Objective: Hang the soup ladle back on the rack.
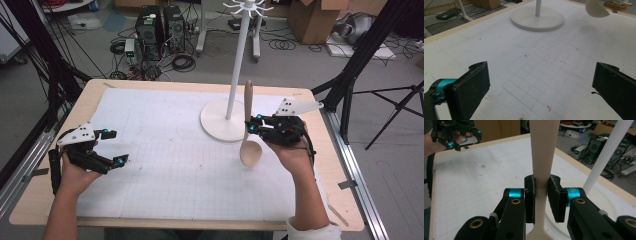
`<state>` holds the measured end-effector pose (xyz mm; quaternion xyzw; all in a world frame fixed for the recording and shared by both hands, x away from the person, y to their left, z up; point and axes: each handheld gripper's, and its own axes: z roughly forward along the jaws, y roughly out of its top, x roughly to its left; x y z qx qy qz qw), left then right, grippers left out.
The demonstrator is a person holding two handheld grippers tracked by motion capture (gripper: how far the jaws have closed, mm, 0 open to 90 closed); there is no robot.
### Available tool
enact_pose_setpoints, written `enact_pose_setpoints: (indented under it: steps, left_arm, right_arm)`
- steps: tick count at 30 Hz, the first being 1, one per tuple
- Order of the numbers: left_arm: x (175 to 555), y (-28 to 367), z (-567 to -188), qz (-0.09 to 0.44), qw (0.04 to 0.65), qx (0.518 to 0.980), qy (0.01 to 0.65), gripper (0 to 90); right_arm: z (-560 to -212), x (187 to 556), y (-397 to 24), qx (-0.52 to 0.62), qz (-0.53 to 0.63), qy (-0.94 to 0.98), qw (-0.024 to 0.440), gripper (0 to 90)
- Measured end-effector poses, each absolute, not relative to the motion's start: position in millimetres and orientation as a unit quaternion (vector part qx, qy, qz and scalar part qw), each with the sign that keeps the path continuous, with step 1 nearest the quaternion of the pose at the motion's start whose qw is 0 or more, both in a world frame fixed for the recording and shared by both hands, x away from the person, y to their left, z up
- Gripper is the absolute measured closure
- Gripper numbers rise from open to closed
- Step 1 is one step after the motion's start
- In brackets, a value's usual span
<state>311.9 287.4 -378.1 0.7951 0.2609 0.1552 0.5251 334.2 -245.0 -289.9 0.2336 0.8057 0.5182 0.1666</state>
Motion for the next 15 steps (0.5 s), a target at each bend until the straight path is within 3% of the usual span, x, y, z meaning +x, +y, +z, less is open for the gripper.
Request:
enact_pose_setpoints:
  steps: [15]
  left_arm:
    - [311.8,289.1,-377.8,0.155,0.527,0.793,0.263,1.7]
  right_arm:
    - [-245.4,360.2,-263.7,0.26,0.51,0.8,0.177,76.9]
